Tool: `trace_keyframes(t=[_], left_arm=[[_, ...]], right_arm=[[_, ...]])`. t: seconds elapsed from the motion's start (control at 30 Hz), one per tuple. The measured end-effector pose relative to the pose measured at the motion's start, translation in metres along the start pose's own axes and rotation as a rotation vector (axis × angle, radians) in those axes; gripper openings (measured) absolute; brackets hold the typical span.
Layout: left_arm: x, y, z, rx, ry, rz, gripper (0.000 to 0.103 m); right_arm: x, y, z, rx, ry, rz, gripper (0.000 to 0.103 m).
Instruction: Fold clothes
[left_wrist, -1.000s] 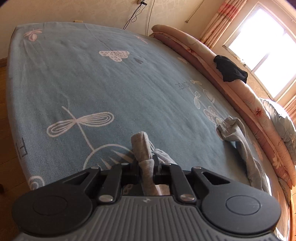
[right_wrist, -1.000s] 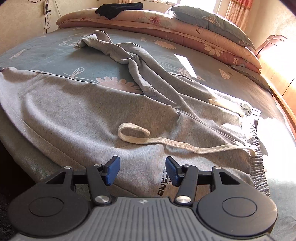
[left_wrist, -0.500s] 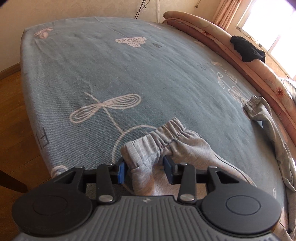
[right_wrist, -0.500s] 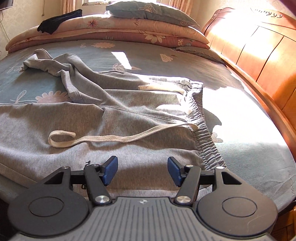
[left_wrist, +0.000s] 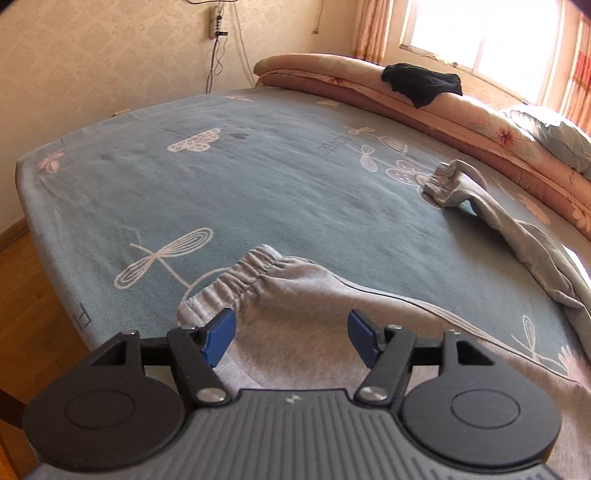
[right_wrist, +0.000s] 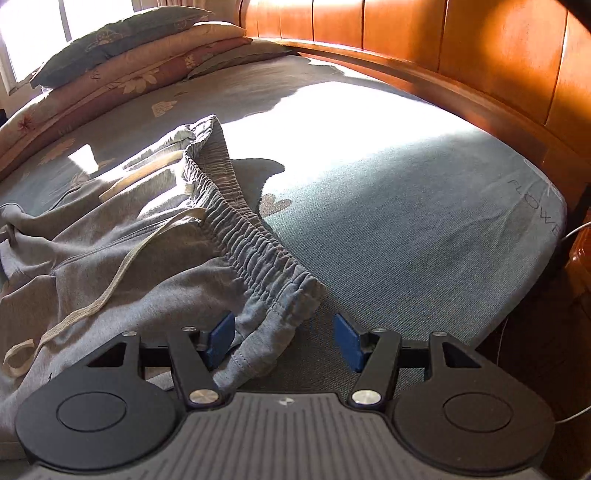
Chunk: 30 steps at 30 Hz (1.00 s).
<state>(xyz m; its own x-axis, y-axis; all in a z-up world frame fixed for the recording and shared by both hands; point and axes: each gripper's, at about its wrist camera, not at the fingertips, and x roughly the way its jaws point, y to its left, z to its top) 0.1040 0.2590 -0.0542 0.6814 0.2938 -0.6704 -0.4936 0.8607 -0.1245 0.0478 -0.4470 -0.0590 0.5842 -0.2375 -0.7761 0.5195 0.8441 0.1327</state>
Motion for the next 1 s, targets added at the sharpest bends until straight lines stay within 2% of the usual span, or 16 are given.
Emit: trace_keyframes(t=[0.07, 0.13, 0.23, 0.3, 0.37, 0.4, 0.5, 0.53, 0.6, 0.63, 0.7, 0.83, 0.93, 1.0], left_arm=[[-0.005, -0.027, -0.003, 0.079, -0.008, -0.056, 0.068], [-0.01, -0.054, -0.006, 0.152, -0.005, -0.114, 0.069], [-0.016, -0.091, -0.014, 0.224, 0.005, -0.182, 0.069], [-0.021, -0.113, -0.021, 0.268, 0.014, -0.229, 0.069], [-0.025, -0.131, -0.029, 0.302, 0.028, -0.262, 0.069], [-0.027, -0.14, -0.033, 0.318, 0.036, -0.279, 0.07], [-0.034, -0.162, -0.048, 0.367, 0.064, -0.312, 0.071], [-0.036, -0.167, -0.053, 0.383, 0.068, -0.317, 0.071], [-0.037, -0.178, -0.062, 0.418, 0.075, -0.31, 0.071], [-0.038, -0.182, -0.065, 0.437, 0.079, -0.305, 0.071], [-0.036, -0.19, -0.069, 0.465, 0.086, -0.299, 0.071], [-0.031, -0.202, -0.069, 0.48, 0.094, -0.302, 0.071], [-0.027, -0.207, -0.067, 0.467, 0.095, -0.323, 0.071], [-0.023, -0.211, -0.068, 0.458, 0.105, -0.329, 0.071]], right_arm=[[0.003, -0.011, 0.0, 0.047, 0.0, 0.013, 0.065], [0.005, -0.013, 0.005, 0.033, -0.032, 0.031, 0.064], [0.007, -0.005, 0.024, -0.064, -0.132, 0.072, 0.061], [0.017, 0.007, 0.045, -0.142, -0.169, 0.156, 0.057], [0.035, 0.019, 0.062, -0.203, -0.169, 0.191, 0.051], [0.046, 0.025, 0.071, -0.235, -0.159, 0.209, 0.048], [0.073, 0.032, 0.076, -0.276, -0.076, 0.253, 0.048], [0.082, 0.034, 0.077, -0.289, -0.048, 0.267, 0.044], [0.099, 0.039, 0.08, -0.317, 0.007, 0.296, 0.028], [0.095, 0.04, 0.076, -0.338, -0.006, 0.298, 0.017], [0.083, 0.035, 0.072, -0.337, -0.022, 0.299, 0.011], [0.059, 0.018, 0.07, -0.285, -0.045, 0.316, 0.008], [0.059, 0.012, 0.068, -0.288, -0.025, 0.297, 0.01], [0.074, 0.014, 0.067, -0.286, 0.033, 0.281, 0.015]])
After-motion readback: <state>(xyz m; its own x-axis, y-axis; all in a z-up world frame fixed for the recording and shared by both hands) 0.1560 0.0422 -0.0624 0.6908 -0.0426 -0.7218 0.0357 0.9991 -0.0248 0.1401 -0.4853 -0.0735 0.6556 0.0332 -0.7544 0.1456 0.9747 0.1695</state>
